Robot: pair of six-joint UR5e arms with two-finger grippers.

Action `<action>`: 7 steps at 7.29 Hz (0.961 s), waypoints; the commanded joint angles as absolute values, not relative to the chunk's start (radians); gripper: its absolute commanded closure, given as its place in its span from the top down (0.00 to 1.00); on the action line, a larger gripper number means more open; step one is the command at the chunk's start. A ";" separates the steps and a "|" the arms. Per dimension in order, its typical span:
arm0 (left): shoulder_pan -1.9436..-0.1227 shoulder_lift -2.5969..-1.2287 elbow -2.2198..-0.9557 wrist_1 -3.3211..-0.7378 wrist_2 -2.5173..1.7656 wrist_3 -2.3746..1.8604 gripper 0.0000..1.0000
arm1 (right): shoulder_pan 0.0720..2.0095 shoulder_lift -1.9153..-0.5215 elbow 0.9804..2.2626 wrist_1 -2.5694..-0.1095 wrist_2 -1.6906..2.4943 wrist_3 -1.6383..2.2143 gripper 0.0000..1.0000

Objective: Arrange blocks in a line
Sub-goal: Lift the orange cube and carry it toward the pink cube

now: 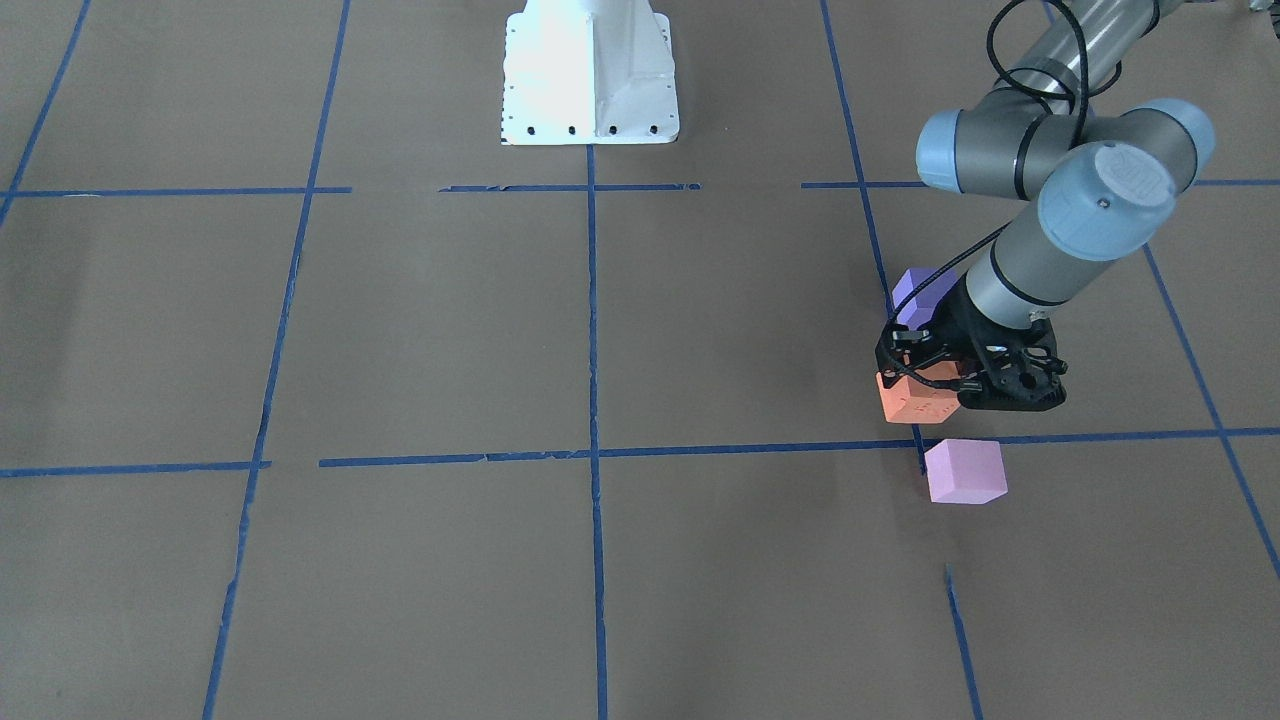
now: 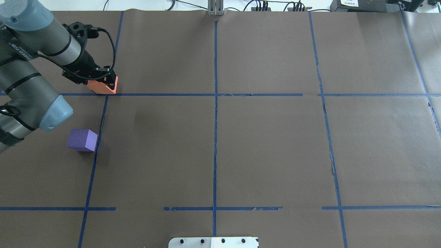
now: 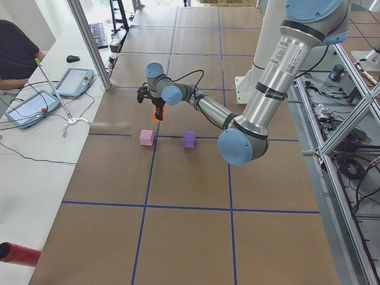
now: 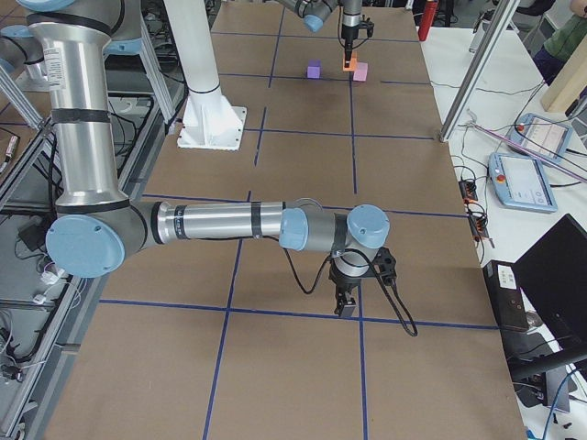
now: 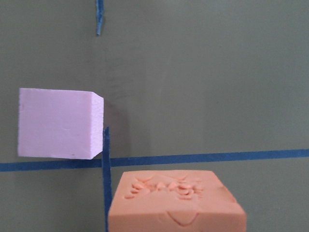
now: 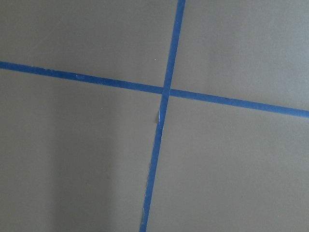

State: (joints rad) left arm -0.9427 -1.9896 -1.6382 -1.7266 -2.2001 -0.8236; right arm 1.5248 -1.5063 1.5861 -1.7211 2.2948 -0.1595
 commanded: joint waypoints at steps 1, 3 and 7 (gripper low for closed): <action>-0.951 -1.904 -1.667 -1.723 -2.203 -0.770 0.40 | 1.525 -1.506 1.586 -1.721 2.295 -0.160 1.00; -0.951 -1.875 -1.658 -1.720 -2.204 -0.709 0.40 | 1.525 -1.506 1.586 -1.721 2.295 -0.160 1.00; -0.945 -1.876 -1.602 -1.732 -2.210 -0.718 0.42 | 1.525 -1.506 1.586 -1.721 2.295 -0.160 1.00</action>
